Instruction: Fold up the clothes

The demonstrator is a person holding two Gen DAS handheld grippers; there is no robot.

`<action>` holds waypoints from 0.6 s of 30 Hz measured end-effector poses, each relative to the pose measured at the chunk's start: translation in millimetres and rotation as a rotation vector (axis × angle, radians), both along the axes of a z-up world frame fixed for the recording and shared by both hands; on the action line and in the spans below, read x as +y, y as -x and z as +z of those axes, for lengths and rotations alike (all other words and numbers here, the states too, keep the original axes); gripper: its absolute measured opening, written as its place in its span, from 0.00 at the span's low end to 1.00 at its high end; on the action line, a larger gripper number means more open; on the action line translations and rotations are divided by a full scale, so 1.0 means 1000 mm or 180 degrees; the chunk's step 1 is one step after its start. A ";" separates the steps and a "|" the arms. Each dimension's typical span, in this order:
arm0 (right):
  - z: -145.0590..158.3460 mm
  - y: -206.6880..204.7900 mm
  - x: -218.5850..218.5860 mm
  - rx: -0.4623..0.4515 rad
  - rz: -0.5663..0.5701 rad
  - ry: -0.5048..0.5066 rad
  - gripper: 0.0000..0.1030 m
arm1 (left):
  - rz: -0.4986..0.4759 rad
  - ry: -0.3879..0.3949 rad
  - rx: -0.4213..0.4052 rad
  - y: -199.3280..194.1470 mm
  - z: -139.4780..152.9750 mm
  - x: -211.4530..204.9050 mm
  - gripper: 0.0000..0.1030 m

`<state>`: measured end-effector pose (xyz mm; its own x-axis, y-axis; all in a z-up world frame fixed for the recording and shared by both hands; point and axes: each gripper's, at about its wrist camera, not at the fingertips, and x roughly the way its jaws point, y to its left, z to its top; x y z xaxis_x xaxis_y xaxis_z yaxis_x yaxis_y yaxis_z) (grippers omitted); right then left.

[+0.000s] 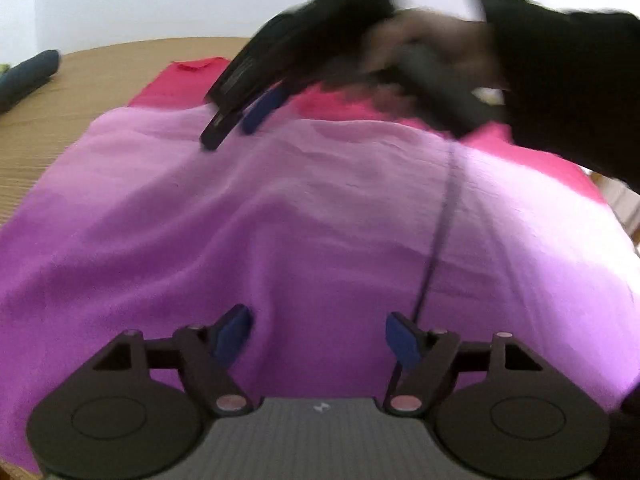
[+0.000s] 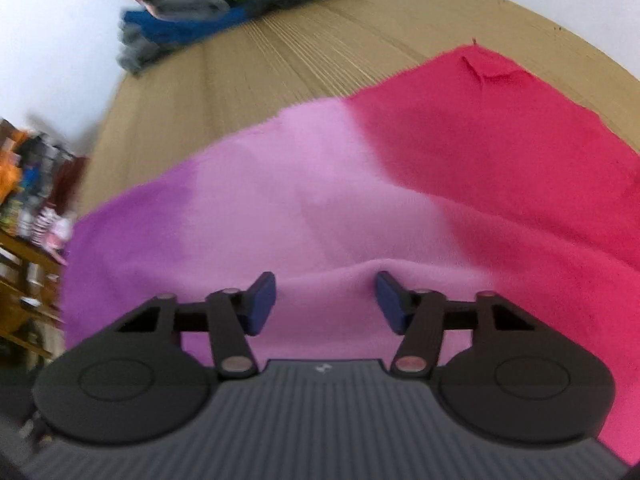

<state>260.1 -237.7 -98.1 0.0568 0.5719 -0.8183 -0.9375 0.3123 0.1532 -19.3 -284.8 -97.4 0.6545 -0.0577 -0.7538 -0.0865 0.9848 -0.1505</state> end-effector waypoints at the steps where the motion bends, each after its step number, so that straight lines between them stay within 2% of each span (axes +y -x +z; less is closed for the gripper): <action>1: -0.002 -0.002 0.010 -0.0127 -0.0001 0.0005 0.44 | -0.0027 0.0026 -0.0027 0.002 0.000 0.001 0.75; 3: -0.003 -0.008 0.033 -0.0345 -0.0031 0.0028 0.45 | -0.0038 0.0147 -0.0069 0.004 0.000 0.007 0.74; 7: -0.006 -0.041 0.083 -0.0486 -0.0247 -0.0030 0.47 | -0.0080 0.0378 -0.0123 0.007 -0.001 0.017 0.74; 11: -0.008 -0.063 0.120 -0.0606 -0.0440 -0.0152 0.47 | -0.0086 0.0393 -0.0129 0.005 0.000 0.019 0.74; 14: -0.002 -0.063 0.125 -0.0554 -0.0502 -0.0185 0.48 | 0.0062 0.0413 -0.0080 0.005 0.005 0.029 0.68; 18: 0.017 -0.037 0.081 -0.0584 -0.0401 -0.0330 0.48 | 0.0336 0.0267 -0.0135 0.017 0.021 0.050 0.66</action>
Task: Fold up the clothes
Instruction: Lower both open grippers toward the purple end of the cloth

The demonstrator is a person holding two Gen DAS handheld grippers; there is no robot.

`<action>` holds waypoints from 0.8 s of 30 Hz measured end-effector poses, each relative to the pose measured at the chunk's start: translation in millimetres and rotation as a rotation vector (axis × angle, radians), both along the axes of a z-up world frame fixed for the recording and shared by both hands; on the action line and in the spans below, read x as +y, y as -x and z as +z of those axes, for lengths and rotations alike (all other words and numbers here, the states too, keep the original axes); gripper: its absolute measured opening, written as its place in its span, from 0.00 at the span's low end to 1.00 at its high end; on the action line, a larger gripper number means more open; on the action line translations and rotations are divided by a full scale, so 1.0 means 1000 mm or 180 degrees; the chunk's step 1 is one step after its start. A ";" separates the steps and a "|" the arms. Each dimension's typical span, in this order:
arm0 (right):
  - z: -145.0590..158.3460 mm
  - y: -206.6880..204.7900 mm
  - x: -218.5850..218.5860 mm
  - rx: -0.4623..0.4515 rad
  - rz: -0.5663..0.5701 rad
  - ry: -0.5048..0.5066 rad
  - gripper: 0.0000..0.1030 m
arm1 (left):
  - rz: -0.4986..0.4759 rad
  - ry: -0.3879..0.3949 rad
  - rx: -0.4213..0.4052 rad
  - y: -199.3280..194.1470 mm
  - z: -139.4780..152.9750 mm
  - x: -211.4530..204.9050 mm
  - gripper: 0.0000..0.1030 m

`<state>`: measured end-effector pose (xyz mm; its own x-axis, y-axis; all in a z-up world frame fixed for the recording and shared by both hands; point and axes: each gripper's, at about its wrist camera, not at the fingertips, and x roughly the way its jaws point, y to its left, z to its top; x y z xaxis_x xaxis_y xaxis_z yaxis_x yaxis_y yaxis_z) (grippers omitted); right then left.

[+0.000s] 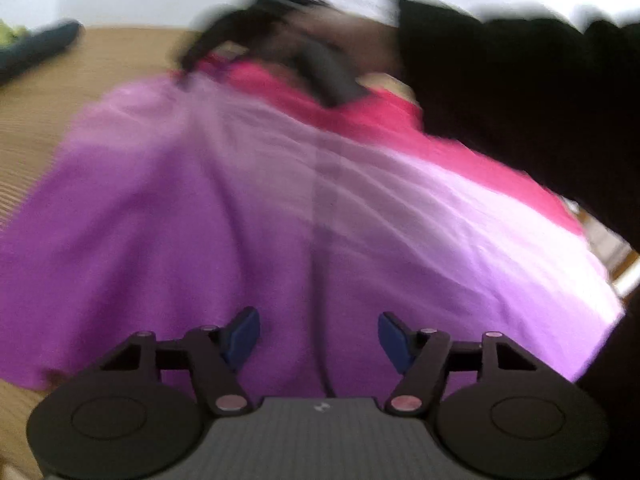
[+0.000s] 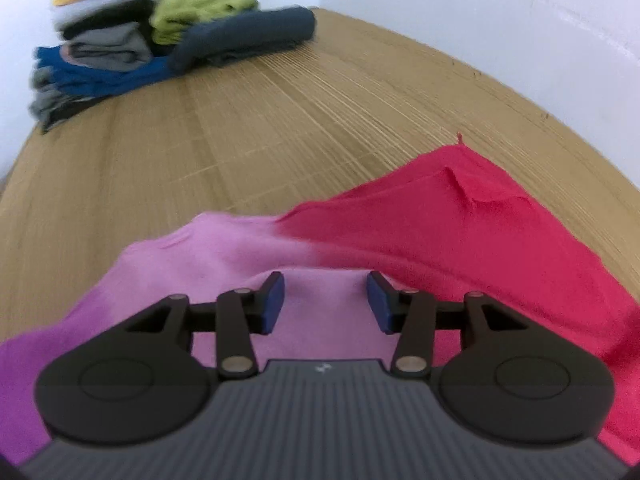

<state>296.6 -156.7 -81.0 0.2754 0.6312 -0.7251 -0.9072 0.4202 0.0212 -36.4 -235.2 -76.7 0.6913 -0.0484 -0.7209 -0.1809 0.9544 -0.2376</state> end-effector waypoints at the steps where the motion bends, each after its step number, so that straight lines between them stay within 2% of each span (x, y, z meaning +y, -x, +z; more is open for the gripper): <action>1: 0.005 0.010 -0.018 -0.0038 0.0013 -0.0039 0.49 | 0.0082 -0.0030 -0.0045 0.004 0.006 0.008 0.66; 3: 0.014 0.028 -0.059 -0.0060 -0.0011 -0.0116 0.49 | 0.0260 -0.0056 -0.0139 0.007 0.019 0.029 0.68; 5: 0.011 0.038 -0.111 0.0074 -0.0259 -0.0138 0.49 | 0.0460 -0.0129 -0.0193 0.011 0.026 0.046 0.69; 8: 0.003 0.056 -0.207 0.0355 -0.1033 -0.0047 0.49 | 0.0744 -0.0224 -0.0159 0.003 0.023 0.073 0.68; 10: -0.002 0.072 -0.276 0.0463 -0.1668 0.0038 0.50 | 0.0782 -0.0198 -0.0116 -0.012 0.017 0.089 0.68; 13: -0.004 0.108 -0.371 0.0613 -0.2510 0.0120 0.51 | 0.0709 -0.0307 0.0117 -0.029 0.009 0.094 0.68; 15: -0.009 0.140 -0.412 0.0662 -0.2794 0.0247 0.50 | 0.0662 -0.0524 0.0440 -0.046 -0.007 0.098 0.69; 16: -0.012 0.157 -0.432 0.0678 -0.2921 0.0318 0.49 | 0.0613 -0.0743 0.0520 -0.050 -0.011 0.097 0.74; 17: -0.014 0.174 -0.444 0.0569 -0.2989 0.0448 0.52 | 0.0558 -0.0940 0.0559 -0.047 -0.010 0.094 0.77; 19: -0.014 0.192 -0.464 0.0354 -0.3199 0.0642 0.62 | 0.0531 -0.1179 0.0696 -0.047 -0.006 0.095 0.77; 22: -0.015 0.204 -0.497 0.0107 -0.3530 0.0847 0.63 | 0.0666 -0.1441 0.0929 -0.046 -0.002 0.112 0.76; 24: -0.019 0.199 -0.516 -0.0147 -0.3734 0.1137 0.63 | 0.0747 -0.1658 0.1079 -0.047 -0.001 0.121 0.76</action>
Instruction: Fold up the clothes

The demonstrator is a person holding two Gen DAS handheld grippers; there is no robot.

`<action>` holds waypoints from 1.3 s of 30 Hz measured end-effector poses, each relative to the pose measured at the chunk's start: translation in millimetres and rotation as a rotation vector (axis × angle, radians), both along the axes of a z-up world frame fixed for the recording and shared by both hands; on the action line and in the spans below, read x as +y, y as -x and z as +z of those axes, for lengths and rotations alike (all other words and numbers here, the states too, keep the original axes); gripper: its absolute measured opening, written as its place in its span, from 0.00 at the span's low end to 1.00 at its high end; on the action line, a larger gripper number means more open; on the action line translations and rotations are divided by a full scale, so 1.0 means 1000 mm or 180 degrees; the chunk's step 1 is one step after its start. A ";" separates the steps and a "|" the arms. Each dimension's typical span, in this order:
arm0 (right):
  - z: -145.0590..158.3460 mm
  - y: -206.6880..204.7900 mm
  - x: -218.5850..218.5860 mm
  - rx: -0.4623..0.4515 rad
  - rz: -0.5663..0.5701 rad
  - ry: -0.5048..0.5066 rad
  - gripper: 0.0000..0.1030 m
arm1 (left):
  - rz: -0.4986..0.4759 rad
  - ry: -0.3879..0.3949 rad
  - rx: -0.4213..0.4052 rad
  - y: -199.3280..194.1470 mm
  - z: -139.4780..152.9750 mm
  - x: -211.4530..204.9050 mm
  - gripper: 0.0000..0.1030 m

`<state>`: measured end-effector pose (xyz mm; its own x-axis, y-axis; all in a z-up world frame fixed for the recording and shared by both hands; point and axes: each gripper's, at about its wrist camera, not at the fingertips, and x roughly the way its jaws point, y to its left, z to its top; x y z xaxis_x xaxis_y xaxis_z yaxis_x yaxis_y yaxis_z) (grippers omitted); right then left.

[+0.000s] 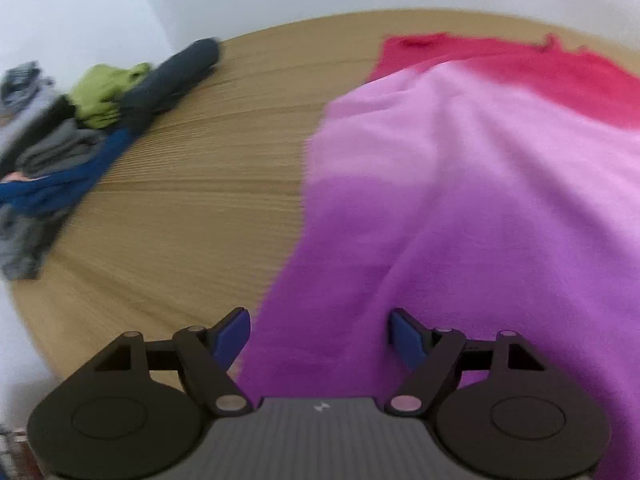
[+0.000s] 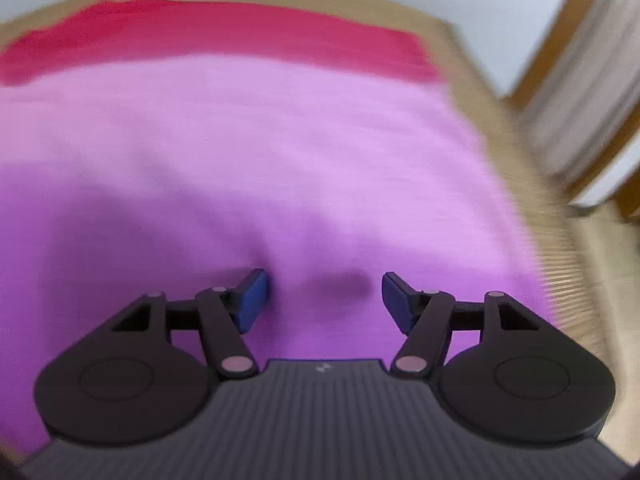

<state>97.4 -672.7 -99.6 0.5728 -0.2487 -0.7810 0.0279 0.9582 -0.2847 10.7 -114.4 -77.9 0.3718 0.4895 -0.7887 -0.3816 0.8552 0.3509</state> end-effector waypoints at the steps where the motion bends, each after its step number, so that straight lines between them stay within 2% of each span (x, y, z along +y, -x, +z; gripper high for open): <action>1: -0.004 -0.004 -0.010 -0.0036 -0.0094 0.0172 0.64 | -0.0014 -0.0104 0.0062 0.001 -0.001 0.001 0.76; 4: -0.009 -0.013 -0.032 -0.0104 -0.0208 0.0244 0.64 | -0.0056 -0.0464 0.0311 0.000 -0.004 -0.003 0.74; 5: -0.006 -0.017 -0.033 -0.0112 -0.0205 0.0247 0.63 | -0.0042 -0.0546 0.0383 0.000 -0.004 -0.005 0.70; 6: 0.000 -0.014 -0.030 -0.0154 -0.0199 0.0206 0.60 | -0.0024 -0.0610 0.0444 0.001 -0.003 -0.007 0.65; 7: 0.007 -0.010 -0.027 -0.0209 -0.0190 0.0144 0.60 | -0.0002 -0.0552 0.0405 0.002 0.001 -0.011 0.65; 8: 0.013 0.002 -0.019 -0.0281 -0.0122 -0.0013 0.60 | -0.0004 -0.0408 0.0269 0.007 0.009 -0.017 0.65; 10: 0.024 0.030 -0.004 -0.0338 0.0056 -0.0488 0.61 | 0.0000 0.0041 -0.0066 0.013 0.026 -0.034 0.65; 12: 0.021 0.050 0.007 -0.0195 0.0171 -0.0971 0.61 | -0.0069 0.0543 -0.0353 0.019 0.033 -0.051 0.67; 14: 0.010 0.068 0.016 -0.0072 0.0291 -0.1154 0.61 | -0.0180 0.0867 -0.0453 0.024 0.030 -0.073 0.68; 15: 0.002 0.075 0.020 -0.0015 0.0299 -0.1067 0.63 | -0.0226 0.0854 -0.0368 0.024 0.023 -0.083 0.68; 17: -0.002 0.090 0.013 -0.0143 0.0316 -0.0932 0.68 | -0.0279 0.0712 -0.0191 0.026 0.010 -0.096 0.67; 18: -0.002 0.092 0.004 -0.0164 0.0262 -0.0913 0.69 | -0.0281 0.0619 -0.0146 0.031 0.004 -0.097 0.73; 20: -0.004 0.094 -0.016 -0.0183 0.0061 -0.0821 0.69 | -0.0238 0.0502 -0.0086 0.040 -0.002 -0.093 0.77; 23: -0.007 0.092 -0.050 -0.0254 -0.0264 -0.0360 0.69 | -0.0024 0.0426 -0.0036 0.057 -0.002 -0.074 0.78; 25: -0.012 0.087 -0.071 -0.0242 -0.0375 -0.0229 0.70 | 0.0131 0.0340 -0.0006 0.066 0.000 -0.063 0.76; 27: -0.012 0.081 -0.079 -0.0218 -0.0391 -0.0270 0.70 | 0.0253 0.0399 -0.0049 0.071 0.005 -0.059 0.66; 30: 0.000 0.077 -0.063 -0.0254 -0.0436 -0.0109 0.70 | 0.0194 0.0586 -0.0324 0.071 0.023 -0.066 0.67; 33: 0.012 0.071 -0.024 -0.0393 -0.0321 -0.0246 0.70 | -0.0136 0.0588 -0.0536 0.056 0.038 -0.085 0.70; 35: 0.023 0.068 0.012 -0.0458 -0.0087 -0.0382 0.70 | -0.0369 0.0576 -0.0655 0.045 0.045 -0.094 0.70; 39: 0.031 0.060 0.116 -0.0443 0.0689 -0.0547 0.70 | -0.0734 0.0642 -0.0785 0.019 0.043 -0.087 0.71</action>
<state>37.4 -556.9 -69.0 0.7025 0.0198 -0.7114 -0.1548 0.9799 -0.1256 -8.6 -201.1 -35.2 0.6444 0.2152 -0.7338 -0.2232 0.9707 0.0887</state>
